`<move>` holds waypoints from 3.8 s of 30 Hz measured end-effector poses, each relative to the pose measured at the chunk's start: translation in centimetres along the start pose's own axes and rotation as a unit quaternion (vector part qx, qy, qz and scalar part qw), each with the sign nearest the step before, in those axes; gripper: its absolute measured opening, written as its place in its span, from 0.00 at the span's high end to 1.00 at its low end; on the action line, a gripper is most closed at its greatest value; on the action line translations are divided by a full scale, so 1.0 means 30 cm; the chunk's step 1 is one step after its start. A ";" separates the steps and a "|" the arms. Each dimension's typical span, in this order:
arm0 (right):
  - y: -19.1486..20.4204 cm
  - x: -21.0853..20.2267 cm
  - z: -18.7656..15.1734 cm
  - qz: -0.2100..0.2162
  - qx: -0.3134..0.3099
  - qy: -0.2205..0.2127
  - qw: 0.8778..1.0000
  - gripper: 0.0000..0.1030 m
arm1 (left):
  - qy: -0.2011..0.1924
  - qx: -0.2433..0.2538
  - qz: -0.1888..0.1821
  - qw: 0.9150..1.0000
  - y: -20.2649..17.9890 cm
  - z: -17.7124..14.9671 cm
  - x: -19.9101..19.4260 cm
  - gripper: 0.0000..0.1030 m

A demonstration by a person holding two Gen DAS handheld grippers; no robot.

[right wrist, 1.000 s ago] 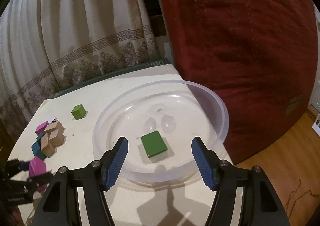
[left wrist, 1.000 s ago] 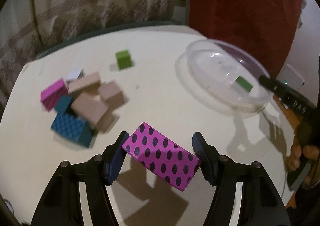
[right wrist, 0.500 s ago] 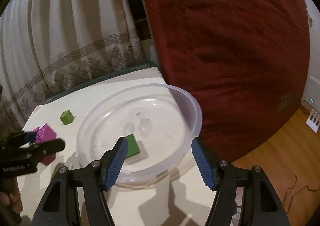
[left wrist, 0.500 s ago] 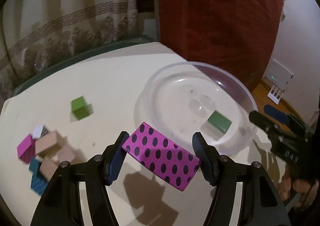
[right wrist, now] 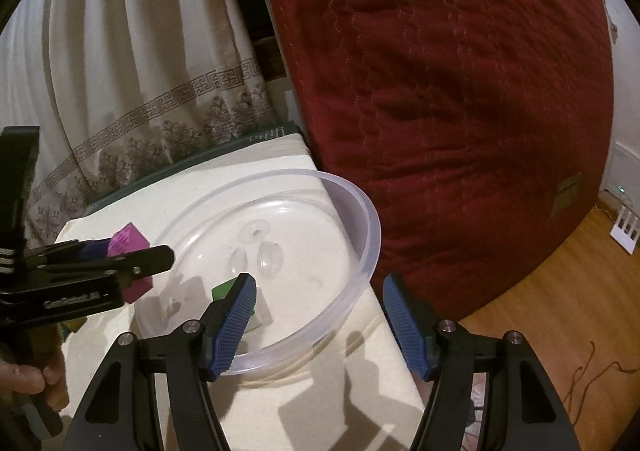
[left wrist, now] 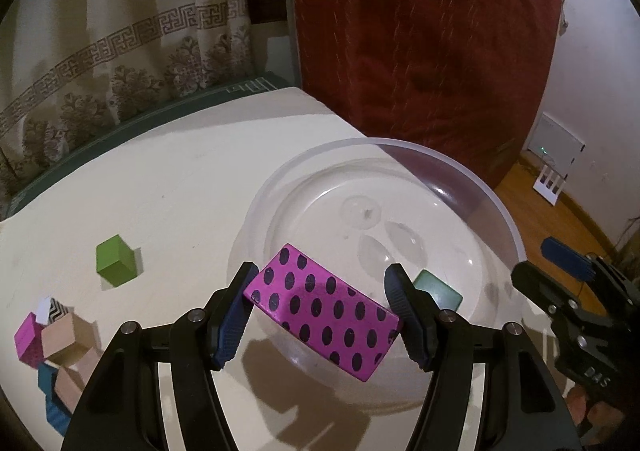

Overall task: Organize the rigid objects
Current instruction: 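Regrasp the pink dotted brick with the left gripper and carry it toward the bowl, then lower the pink dotted brick into the bowl and open the left gripper, then move both open grippers back over the remaining blocks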

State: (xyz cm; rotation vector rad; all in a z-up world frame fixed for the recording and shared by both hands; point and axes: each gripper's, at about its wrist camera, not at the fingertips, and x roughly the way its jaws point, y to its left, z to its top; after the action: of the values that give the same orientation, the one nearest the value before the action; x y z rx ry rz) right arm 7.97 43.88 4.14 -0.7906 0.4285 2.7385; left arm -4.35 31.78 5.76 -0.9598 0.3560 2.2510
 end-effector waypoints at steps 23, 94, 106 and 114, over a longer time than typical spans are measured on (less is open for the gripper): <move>-0.017 0.005 0.000 -0.007 0.003 0.001 1.000 0.30 | -0.006 0.000 0.004 1.000 -0.014 0.024 0.026 0.17; 0.439 0.001 -0.052 0.035 -0.146 0.047 0.988 0.00 | -0.019 -0.160 0.140 0.977 0.493 -0.345 -0.344 0.06; 0.482 0.006 -0.058 0.047 -0.151 0.054 0.986 0.00 | -0.004 -0.185 0.148 0.972 0.568 -0.416 -0.345 0.06; 0.519 0.012 -0.074 0.060 -0.158 0.058 0.984 0.00 | 0.000 -0.201 0.145 0.969 0.609 -0.447 -0.355 0.06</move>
State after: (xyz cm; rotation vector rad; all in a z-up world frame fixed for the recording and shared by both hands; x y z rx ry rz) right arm 3.68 28.80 5.38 -1.0350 0.0624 2.9253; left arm -3.73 6.81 4.00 -1.1727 0.0352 2.6532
